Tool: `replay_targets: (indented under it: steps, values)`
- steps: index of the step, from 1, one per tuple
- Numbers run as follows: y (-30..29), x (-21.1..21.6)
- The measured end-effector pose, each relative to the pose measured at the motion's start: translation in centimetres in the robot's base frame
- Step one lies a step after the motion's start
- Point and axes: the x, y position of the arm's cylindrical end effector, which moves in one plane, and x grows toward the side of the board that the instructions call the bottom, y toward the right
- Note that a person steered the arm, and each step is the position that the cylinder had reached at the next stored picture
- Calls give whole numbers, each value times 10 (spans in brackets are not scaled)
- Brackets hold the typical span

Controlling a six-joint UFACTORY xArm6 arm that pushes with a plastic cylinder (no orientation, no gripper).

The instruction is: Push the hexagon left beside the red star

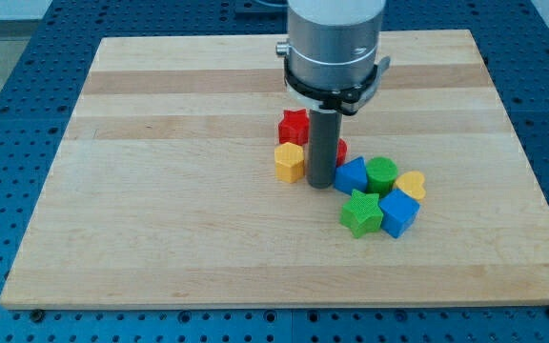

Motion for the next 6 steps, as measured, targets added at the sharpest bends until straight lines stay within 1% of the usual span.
replay_targets:
  steps: [2,4,5,6]
  values:
    - [-6,-9]
    - [-64,-9]
    - [-82,-10]
    - [-82,-20]
